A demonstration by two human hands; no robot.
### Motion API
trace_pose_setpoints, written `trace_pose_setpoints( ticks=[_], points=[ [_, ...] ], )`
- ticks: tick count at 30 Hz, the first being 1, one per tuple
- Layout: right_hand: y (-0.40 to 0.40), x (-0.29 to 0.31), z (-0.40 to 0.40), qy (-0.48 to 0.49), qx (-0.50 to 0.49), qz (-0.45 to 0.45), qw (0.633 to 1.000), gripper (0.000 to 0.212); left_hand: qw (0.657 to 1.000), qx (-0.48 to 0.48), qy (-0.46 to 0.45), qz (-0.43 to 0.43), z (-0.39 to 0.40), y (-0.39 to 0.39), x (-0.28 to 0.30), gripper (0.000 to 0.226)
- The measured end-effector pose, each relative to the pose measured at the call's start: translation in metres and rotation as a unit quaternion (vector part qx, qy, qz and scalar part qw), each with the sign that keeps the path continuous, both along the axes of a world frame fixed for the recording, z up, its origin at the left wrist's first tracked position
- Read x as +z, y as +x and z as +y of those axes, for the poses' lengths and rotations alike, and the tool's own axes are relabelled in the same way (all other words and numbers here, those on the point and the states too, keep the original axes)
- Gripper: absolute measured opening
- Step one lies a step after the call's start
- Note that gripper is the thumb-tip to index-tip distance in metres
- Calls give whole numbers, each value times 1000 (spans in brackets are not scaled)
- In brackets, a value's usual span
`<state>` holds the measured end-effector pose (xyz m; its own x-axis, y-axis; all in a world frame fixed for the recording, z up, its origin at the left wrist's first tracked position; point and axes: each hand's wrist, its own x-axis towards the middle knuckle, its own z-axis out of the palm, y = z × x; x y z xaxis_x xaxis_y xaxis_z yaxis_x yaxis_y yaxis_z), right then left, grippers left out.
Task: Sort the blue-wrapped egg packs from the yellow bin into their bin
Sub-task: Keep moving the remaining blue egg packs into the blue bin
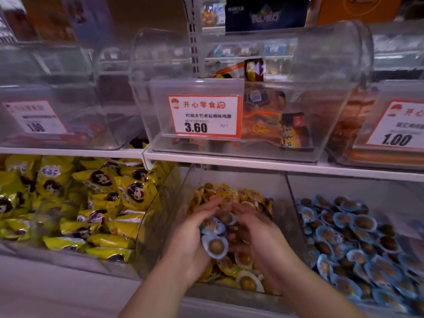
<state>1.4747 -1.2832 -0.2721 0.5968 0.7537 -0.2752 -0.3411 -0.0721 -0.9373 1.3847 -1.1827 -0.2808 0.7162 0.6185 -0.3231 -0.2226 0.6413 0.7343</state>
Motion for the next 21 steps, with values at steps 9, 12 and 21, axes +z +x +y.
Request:
trace_pose_setpoints(
  ticks=[9,12,21],
  points=[
    [-11,-17,18,50,3,201,978,26,996,80,17,-38,-5,18,-3,42],
    [-6,-23,19,19,-44,114,992,22,996,42,-42,-68,-2,15,-2,50],
    [1,-24,15,-56,-30,-134,989,26,998,-5,-59,-28,6,5,0,42]
  ],
)
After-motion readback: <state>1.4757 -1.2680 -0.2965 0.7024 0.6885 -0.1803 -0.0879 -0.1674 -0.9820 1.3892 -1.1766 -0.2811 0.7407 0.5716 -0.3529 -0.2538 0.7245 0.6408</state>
